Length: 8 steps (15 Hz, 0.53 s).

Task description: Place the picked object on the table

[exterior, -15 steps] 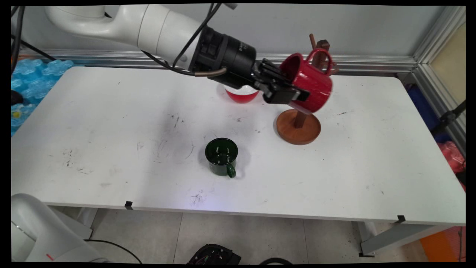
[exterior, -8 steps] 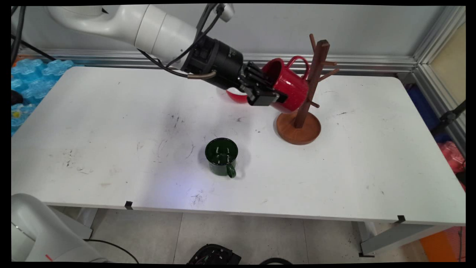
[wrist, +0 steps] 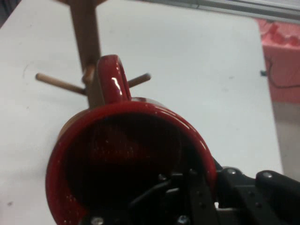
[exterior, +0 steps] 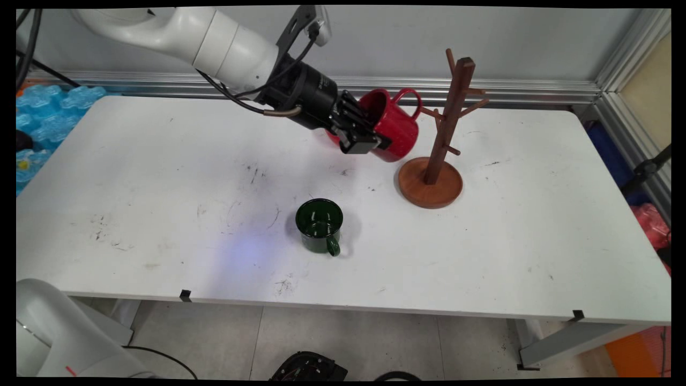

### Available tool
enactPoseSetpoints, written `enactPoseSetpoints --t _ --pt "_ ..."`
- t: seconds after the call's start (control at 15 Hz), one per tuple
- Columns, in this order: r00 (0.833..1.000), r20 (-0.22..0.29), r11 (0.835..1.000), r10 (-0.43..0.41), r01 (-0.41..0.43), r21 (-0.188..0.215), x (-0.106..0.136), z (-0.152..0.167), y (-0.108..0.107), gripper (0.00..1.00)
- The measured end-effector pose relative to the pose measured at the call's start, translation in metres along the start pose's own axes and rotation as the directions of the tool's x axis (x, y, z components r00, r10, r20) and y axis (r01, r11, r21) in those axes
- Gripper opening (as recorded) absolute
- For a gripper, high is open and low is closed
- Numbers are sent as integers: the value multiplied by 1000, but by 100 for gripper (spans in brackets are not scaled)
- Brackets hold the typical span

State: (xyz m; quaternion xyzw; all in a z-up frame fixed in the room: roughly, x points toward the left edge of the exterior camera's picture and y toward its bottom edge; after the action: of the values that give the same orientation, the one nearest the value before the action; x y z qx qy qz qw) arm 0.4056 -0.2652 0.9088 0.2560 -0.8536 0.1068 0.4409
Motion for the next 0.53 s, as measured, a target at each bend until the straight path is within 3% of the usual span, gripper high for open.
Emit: enactPoseSetpoints --t 0.53 --pt "993 116 997 16 -24 69 -18 -3 -22 0"
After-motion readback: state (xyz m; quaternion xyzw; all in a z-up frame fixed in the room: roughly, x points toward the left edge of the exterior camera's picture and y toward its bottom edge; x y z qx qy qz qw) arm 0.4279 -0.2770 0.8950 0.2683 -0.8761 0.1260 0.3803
